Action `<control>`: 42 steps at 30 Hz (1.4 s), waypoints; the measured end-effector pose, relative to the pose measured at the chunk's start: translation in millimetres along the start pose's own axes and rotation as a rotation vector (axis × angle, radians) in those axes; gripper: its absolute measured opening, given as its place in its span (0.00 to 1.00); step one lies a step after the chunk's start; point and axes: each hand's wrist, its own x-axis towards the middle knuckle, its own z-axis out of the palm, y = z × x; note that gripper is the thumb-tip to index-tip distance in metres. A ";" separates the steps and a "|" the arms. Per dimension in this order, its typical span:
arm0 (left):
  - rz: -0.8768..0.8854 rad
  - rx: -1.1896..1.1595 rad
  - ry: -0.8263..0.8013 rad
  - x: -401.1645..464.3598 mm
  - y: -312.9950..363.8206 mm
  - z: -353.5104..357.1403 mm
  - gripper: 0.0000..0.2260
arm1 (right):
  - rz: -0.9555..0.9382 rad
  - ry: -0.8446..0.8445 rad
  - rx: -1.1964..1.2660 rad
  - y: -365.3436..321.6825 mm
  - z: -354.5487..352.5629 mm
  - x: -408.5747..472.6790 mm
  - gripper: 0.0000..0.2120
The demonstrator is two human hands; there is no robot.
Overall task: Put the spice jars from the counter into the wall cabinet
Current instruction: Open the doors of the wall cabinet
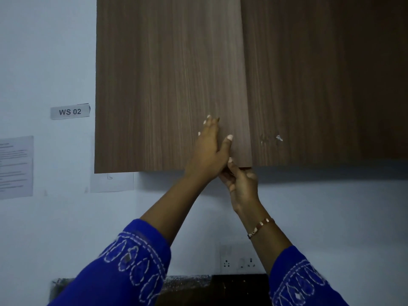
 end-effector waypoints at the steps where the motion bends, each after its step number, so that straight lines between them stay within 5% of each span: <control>1: 0.009 0.007 -0.004 0.5 9.0 -2.7 0.26 | -0.014 0.016 -0.006 -3.4 5.7 -9.2 0.16; 9: -0.045 0.141 0.013 -21.9 57.1 -36.1 0.31 | -0.161 0.183 -0.201 -14.5 61.6 -85.4 0.13; 17: -0.165 0.201 0.192 -38.5 81.2 -106.6 0.35 | -0.486 0.101 -0.473 -1.5 113.1 -153.6 0.09; 21: -0.249 0.176 0.265 -37.1 93.1 -150.8 0.17 | -0.578 0.064 -0.587 9.6 141.7 -179.4 0.11; 23: -0.269 0.082 0.284 -42.8 94.1 -169.6 0.17 | -0.642 0.044 -0.663 14.0 154.7 -189.6 0.11; 34: -0.359 -0.249 0.300 -100.7 41.7 -325.5 0.17 | -0.931 -0.235 -1.069 76.3 265.4 -232.1 0.28; 42: -0.422 -0.287 0.288 -126.2 -23.3 -418.7 0.13 | -0.986 -0.212 -1.132 156.5 346.7 -252.8 0.29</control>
